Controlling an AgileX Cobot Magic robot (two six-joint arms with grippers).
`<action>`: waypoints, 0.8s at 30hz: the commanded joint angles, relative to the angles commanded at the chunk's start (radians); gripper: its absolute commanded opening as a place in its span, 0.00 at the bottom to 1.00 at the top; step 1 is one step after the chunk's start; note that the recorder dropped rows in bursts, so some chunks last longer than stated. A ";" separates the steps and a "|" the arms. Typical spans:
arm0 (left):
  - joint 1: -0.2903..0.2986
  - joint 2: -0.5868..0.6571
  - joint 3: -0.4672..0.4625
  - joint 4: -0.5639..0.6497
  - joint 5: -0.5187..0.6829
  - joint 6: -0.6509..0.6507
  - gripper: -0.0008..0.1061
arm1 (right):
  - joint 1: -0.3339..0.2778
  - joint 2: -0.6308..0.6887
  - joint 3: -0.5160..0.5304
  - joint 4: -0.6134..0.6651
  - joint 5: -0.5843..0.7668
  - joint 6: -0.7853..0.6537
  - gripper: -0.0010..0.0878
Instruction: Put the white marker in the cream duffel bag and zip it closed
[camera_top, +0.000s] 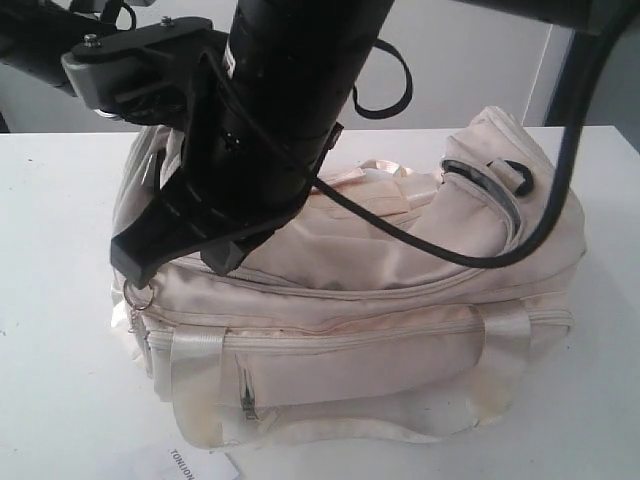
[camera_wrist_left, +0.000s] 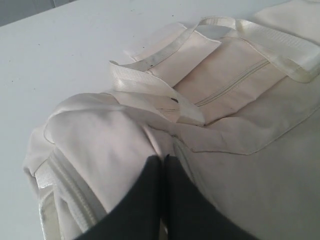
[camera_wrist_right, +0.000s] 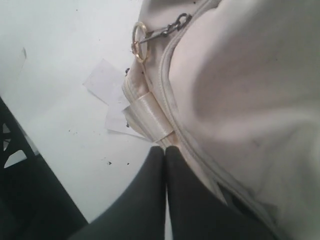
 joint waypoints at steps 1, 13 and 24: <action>0.000 0.000 0.000 0.000 0.003 0.000 0.14 | 0.000 0.000 0.000 0.000 0.000 0.011 0.01; 0.000 -0.117 0.000 0.069 0.198 -0.013 0.59 | 0.000 0.000 0.000 0.000 -0.037 0.035 0.01; 0.000 -0.152 0.015 0.364 0.419 -0.313 0.59 | 0.000 0.000 0.000 0.002 -0.027 0.057 0.01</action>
